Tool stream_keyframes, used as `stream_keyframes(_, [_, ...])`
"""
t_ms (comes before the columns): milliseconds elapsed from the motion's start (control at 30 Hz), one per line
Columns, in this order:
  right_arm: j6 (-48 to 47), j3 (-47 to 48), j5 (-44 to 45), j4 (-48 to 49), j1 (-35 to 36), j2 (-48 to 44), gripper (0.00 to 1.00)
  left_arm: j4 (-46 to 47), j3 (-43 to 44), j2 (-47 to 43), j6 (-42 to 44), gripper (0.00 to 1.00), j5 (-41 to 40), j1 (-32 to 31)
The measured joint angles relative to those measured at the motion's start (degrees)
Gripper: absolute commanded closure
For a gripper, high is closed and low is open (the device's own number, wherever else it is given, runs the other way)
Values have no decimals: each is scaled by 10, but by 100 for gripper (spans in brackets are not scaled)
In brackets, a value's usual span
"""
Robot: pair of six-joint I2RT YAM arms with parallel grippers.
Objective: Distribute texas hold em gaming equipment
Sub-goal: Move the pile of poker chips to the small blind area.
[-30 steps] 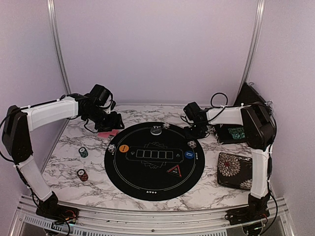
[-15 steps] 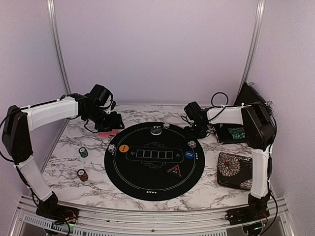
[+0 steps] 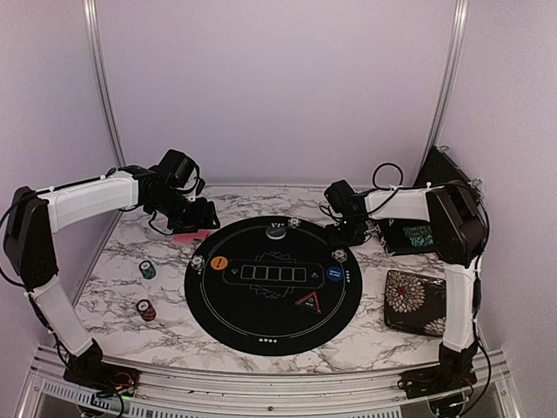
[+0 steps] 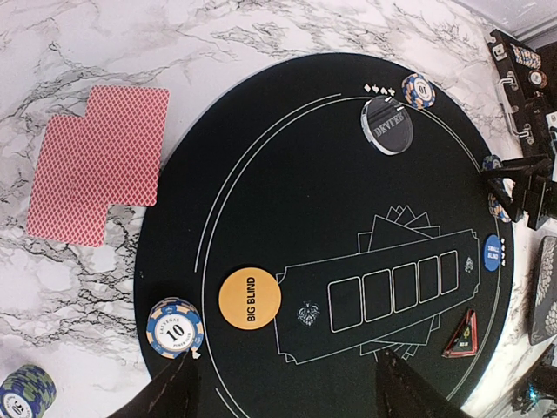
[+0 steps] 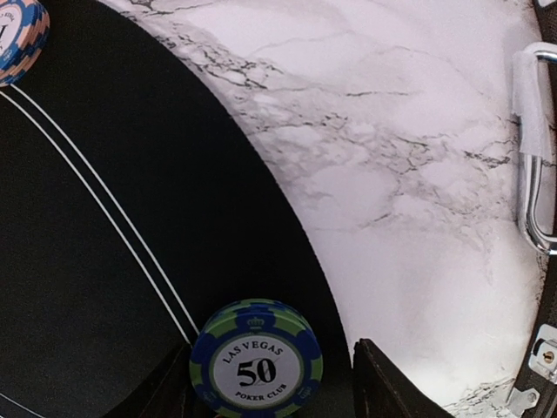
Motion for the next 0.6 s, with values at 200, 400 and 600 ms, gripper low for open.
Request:
stream_keyframes(200, [2, 0, 3, -3, 4, 0, 40, 0, 0, 0, 2, 29, 0, 1])
stream_keyframes(400, [3, 3, 4, -13, 10, 0, 39, 0, 0, 0, 2, 29, 0, 2])
stream_keyframes(600, [9, 3, 7, -15, 13, 0, 39, 0, 0, 0, 2, 29, 0, 2])
